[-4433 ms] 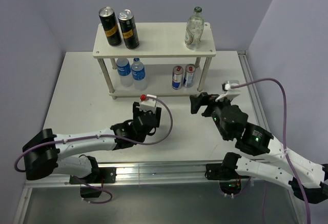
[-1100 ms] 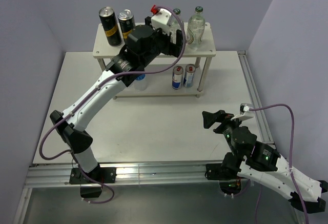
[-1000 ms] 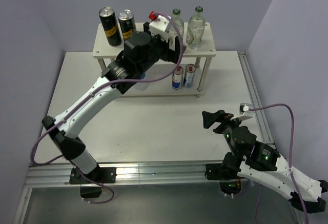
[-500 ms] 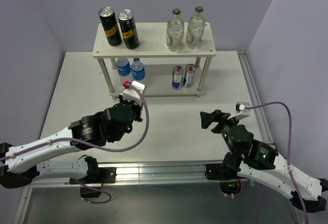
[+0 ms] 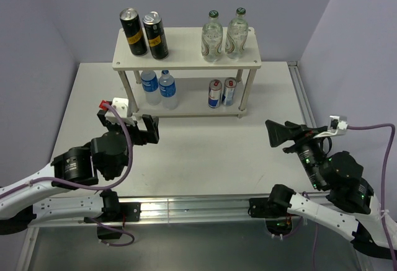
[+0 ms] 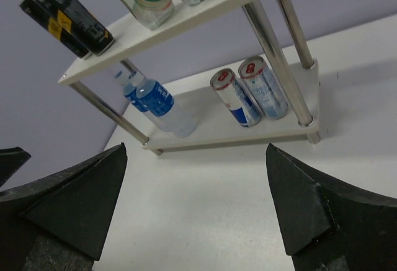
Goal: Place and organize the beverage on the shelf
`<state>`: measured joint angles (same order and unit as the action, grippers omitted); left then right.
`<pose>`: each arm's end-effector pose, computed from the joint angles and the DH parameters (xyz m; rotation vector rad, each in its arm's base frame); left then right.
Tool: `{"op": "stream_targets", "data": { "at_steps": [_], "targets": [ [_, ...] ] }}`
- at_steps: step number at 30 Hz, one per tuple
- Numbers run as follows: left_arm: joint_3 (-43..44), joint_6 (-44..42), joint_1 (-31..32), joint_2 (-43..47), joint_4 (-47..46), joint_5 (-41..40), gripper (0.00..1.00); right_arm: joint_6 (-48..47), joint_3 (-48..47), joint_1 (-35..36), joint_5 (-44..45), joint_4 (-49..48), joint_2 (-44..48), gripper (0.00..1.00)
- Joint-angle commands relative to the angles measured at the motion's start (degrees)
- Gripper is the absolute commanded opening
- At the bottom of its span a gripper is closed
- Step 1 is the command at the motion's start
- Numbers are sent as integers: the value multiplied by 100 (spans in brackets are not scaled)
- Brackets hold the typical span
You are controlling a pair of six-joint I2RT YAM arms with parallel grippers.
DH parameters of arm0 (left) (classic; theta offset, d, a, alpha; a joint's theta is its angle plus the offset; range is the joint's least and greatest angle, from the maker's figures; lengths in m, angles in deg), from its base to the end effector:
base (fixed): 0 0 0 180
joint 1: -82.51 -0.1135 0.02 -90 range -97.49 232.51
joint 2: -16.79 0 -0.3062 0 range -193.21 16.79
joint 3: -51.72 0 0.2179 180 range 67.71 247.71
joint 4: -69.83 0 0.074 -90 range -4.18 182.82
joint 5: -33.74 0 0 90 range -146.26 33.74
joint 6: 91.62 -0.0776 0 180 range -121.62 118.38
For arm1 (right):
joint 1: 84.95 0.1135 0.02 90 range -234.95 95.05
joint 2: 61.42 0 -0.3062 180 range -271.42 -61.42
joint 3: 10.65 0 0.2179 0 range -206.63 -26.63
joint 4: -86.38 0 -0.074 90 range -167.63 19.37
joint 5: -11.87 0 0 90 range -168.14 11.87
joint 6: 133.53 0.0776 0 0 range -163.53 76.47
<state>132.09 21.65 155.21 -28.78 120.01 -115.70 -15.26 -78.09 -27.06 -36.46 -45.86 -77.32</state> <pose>0.0917 -0.0698 0.4264 0.0360 1.7141 -0.2895 0.0398 -0.0336 0.3767 0.1983 1.5448 0.6517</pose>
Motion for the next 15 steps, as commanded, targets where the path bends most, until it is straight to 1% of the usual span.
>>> {"op": "stream_targets", "data": {
  "at_steps": [1,8,15],
  "targets": [
    [-39,108,77,144,-27,-94,99,-532,-267,21,17,40,34,100],
    [-57,125,209,205,34,-252,99,-656,-452,29,-19,40,-71,100],
    [-4,222,358,205,210,-402,99,-718,-373,29,-19,-83,-123,100]
  ]
}}
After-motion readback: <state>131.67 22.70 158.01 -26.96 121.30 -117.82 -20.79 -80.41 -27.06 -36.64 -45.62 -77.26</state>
